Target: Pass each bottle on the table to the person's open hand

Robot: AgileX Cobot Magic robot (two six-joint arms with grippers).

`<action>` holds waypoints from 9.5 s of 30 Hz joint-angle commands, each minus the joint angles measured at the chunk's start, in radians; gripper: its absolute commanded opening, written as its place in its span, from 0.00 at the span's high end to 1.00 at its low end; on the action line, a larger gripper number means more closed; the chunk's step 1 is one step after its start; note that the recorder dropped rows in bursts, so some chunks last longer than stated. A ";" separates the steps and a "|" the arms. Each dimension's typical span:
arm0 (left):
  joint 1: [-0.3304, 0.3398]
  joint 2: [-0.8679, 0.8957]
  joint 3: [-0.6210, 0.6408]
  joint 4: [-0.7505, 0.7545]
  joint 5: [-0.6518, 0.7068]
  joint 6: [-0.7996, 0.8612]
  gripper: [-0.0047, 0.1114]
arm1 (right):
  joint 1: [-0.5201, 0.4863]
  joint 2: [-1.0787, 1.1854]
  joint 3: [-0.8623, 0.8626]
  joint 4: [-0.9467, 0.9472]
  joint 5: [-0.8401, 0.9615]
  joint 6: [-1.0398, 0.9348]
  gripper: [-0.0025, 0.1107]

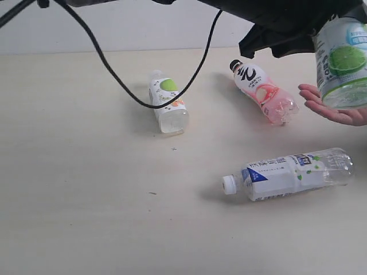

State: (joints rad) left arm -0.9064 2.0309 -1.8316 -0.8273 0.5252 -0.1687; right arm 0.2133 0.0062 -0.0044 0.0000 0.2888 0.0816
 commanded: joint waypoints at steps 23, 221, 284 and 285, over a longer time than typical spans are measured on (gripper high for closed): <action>0.062 0.095 -0.090 -0.129 0.024 0.159 0.96 | -0.005 -0.006 0.004 0.000 -0.005 0.000 0.98; 0.059 -1.579 1.747 0.302 -0.550 0.515 0.96 | -0.005 -0.006 0.004 0.000 -0.006 0.000 0.98; 0.059 -1.579 1.747 0.373 -0.427 0.513 0.96 | -0.005 0.421 -0.523 0.389 -0.243 -0.109 0.98; 0.059 -1.579 1.747 0.373 -0.427 0.513 0.96 | -0.005 0.489 -0.566 0.374 -0.188 -0.136 0.98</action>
State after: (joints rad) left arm -0.8431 0.4561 -0.0863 -0.4622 0.1034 0.3438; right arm 0.2133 0.3419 -0.4748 0.4546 -0.0372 0.0489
